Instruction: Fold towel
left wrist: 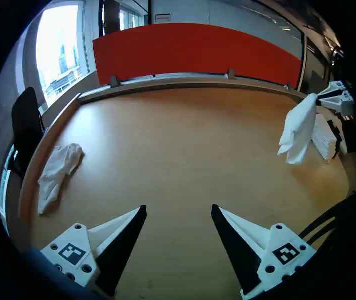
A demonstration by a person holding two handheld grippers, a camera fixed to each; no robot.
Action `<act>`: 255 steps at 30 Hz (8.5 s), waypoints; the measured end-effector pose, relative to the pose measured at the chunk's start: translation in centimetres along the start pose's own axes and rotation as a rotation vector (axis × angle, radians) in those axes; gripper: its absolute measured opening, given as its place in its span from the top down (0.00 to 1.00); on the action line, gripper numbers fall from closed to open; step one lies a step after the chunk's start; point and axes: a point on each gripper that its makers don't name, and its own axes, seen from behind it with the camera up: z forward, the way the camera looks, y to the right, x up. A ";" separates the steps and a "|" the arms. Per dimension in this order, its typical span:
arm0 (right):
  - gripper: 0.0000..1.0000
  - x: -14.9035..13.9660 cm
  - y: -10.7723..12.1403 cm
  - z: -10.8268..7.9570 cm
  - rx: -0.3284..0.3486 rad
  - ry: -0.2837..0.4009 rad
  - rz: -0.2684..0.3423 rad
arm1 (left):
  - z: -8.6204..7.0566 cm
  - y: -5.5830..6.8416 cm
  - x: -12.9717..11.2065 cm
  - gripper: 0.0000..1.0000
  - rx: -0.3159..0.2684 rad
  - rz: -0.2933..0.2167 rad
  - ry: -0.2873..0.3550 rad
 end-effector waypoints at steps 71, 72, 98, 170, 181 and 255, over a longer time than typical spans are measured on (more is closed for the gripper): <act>0.96 -17.3 27.9 -16.8 -0.363 -0.241 0.180 | -0.1 2.5 2.0 0.04 0.018 0.066 -0.008; 0.96 -18.0 27.7 -17.2 -0.366 -0.249 0.188 | -0.1 2.5 2.0 0.04 0.017 0.068 -0.008; 0.96 -31.6 23.2 -20.1 -0.396 -0.407 0.337 | -0.8 3.1 1.5 0.04 0.019 0.093 -0.014; 0.00 -33.2 19.3 -17.7 -0.500 -0.359 0.614 | -1.0 1.3 2.2 0.04 0.038 0.060 0.006; 0.00 -32.1 19.4 -17.8 -0.572 -0.304 0.687 | -1.1 0.9 2.9 0.04 0.044 0.059 0.025; 0.00 0.8 12.5 -17.0 -0.683 0.506 0.479 | -7.6 -4.2 17.9 0.04 0.102 -0.106 0.575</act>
